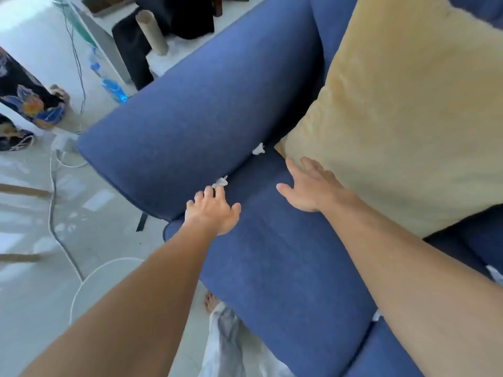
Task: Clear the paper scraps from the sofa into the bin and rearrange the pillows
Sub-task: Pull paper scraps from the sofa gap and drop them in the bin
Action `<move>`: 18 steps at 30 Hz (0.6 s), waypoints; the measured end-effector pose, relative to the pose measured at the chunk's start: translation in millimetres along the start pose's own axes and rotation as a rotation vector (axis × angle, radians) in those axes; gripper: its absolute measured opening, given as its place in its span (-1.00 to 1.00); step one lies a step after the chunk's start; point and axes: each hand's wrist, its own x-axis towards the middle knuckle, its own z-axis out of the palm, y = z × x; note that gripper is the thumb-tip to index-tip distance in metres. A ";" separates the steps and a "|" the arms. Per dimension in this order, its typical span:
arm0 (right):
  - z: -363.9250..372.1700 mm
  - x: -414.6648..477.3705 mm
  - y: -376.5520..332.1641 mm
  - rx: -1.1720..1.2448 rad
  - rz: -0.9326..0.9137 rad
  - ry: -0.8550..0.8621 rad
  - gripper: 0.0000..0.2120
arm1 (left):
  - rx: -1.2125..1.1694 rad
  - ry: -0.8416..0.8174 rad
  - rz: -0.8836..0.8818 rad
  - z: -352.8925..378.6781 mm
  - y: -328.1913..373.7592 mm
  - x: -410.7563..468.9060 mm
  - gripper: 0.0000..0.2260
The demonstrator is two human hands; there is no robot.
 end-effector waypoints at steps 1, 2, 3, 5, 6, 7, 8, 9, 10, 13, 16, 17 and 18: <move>7.9 9.6 -4.9 -0.005 0.006 -0.033 -0.36 | 0.008 -0.033 -0.019 6.5 -5.3 7.5 -0.40; 14.4 21.0 -7.0 -0.007 0.008 -0.046 -0.36 | 0.007 -0.047 -0.032 13.7 -9.6 16.8 -0.39; 25.1 35.0 -9.2 -0.024 0.011 -0.064 -0.36 | 0.000 -0.064 -0.045 26.0 -14.4 28.3 -0.39; 36.8 50.8 -10.7 -0.047 0.011 -0.098 -0.35 | -0.016 -0.073 -0.038 37.1 -15.4 41.1 -0.38; 43.0 60.3 -11.5 -0.053 0.005 -0.110 -0.35 | -0.023 -0.062 -0.027 43.4 -14.5 48.0 -0.38; 49.0 72.5 -10.5 -0.064 0.001 -0.115 -0.35 | -0.029 -0.045 -0.016 48.6 -14.0 57.0 -0.38; 53.0 83.9 -10.5 -0.085 -0.011 -0.115 -0.35 | -0.032 -0.023 -0.005 52.9 -13.3 66.0 -0.39; 58.5 96.1 -9.8 -0.106 -0.023 -0.111 -0.35 | -0.035 -0.008 0.005 57.0 -12.5 74.1 -0.39; 64.0 108.3 -8.7 -0.128 -0.039 -0.107 -0.34 | -0.034 0.013 0.016 61.3 -11.4 82.3 -0.40; 76.6 150.1 -5.9 -0.172 -0.093 -0.063 -0.31 | -0.043 0.133 0.057 75.6 -8.3 104.3 -0.38; 79.3 183.7 -7.5 -0.205 -0.149 0.005 -0.28 | -0.073 0.231 0.048 92.7 -5.9 116.2 -0.33; 81.7 196.9 -7.7 -0.214 -0.170 0.013 -0.27 | -0.081 0.249 0.034 100.4 -4.0 120.5 -0.30; 82.9 203.5 -7.6 -0.224 -0.187 0.023 -0.25 | -0.084 0.269 0.030 105.1 -2.9 120.4 -0.26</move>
